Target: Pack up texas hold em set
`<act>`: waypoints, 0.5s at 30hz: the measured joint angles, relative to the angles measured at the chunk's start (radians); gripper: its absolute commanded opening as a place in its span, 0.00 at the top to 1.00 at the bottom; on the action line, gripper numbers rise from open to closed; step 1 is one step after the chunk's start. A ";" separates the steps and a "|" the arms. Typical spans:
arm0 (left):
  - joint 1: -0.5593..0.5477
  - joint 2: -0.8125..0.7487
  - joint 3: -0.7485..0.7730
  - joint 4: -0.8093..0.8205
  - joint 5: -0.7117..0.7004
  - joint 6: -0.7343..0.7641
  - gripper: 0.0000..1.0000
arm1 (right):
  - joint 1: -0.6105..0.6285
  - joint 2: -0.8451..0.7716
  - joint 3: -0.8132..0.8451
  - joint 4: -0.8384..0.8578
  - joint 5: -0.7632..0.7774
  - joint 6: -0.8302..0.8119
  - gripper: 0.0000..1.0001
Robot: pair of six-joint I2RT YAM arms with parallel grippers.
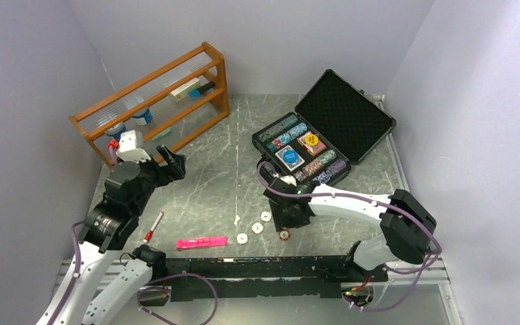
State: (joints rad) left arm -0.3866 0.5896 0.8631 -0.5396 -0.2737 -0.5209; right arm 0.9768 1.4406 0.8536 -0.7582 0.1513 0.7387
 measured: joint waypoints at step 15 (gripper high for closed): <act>0.000 0.003 -0.008 0.005 0.023 0.000 0.03 | 0.052 0.086 -0.017 0.037 -0.056 0.018 0.41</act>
State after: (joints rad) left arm -0.3866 0.5930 0.8547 -0.5343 -0.2504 -0.5213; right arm 1.0290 1.5265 0.8364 -0.7208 0.0948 0.7563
